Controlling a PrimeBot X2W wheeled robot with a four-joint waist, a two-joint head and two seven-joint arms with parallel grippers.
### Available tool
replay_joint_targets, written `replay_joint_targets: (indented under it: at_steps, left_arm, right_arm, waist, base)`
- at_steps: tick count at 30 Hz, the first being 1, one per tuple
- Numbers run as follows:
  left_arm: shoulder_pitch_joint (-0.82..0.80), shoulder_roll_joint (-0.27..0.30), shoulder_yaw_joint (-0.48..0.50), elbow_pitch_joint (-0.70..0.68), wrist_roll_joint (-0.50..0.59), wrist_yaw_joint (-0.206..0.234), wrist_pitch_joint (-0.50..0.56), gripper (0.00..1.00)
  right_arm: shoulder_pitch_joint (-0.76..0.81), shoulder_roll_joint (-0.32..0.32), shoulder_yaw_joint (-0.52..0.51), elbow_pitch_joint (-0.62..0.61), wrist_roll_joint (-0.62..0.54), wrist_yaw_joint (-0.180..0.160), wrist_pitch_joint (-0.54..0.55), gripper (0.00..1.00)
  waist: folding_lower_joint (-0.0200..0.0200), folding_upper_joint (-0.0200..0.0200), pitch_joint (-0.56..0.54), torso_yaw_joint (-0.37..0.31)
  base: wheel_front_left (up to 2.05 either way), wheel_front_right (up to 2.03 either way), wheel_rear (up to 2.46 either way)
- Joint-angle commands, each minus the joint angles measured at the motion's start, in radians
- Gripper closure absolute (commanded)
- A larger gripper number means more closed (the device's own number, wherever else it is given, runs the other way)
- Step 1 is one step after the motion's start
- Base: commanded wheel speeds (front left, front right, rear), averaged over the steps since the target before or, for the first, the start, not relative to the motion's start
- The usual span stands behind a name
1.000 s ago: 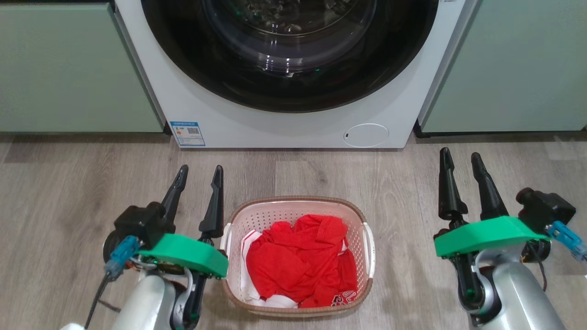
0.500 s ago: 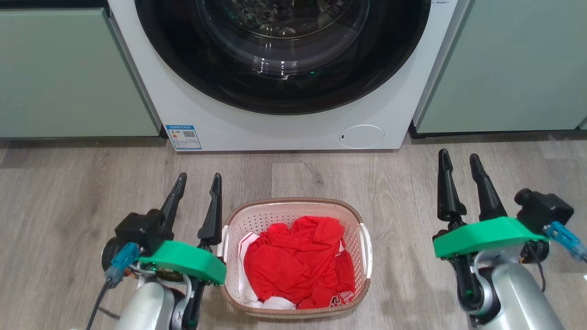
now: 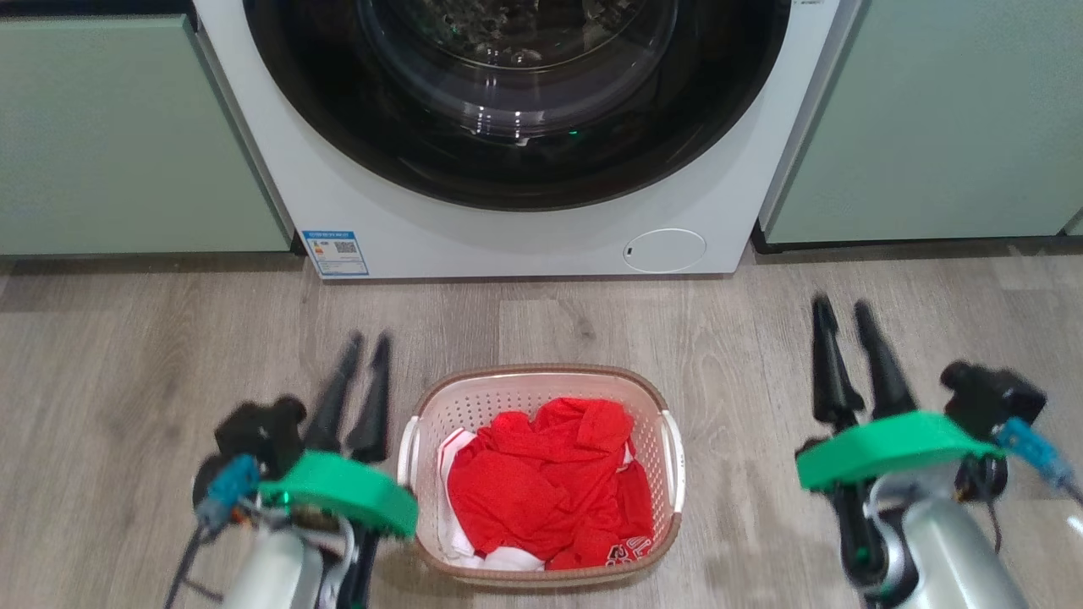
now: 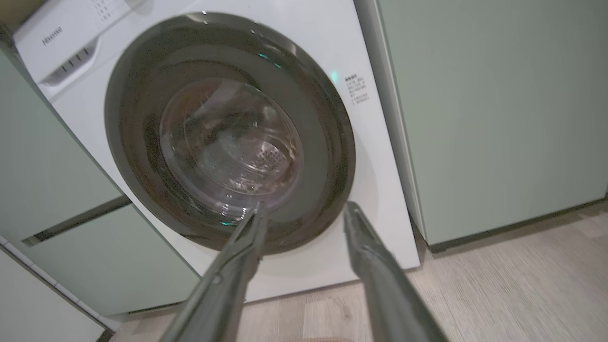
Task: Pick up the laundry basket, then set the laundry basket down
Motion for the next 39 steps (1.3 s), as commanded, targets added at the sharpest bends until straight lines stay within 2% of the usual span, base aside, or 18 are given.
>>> replay_joint_targets:
  at_steps: [1, 39]
  left_arm:
    - [0.002, 0.0, 0.0, 0.002, -0.001, 0.0, 0.0, 1.0]
    - [0.007, 0.013, 0.087, 0.027, -0.379, -0.02, 0.09, 1.0]
  right_arm:
    - [0.002, 0.0, 0.0, 0.002, 0.001, 0.0, 0.0, 1.0]
    - [0.013, -0.014, -0.049, 0.045, 0.325, 0.003, 0.087, 1.0]
  waist:
    - [0.0001, 0.0, 0.0, 0.0]
    - [0.0001, 0.0, -0.008, -0.013]
  base:
    - [0.0, 0.0, 0.0]
    - [0.0, 0.0, 0.0]
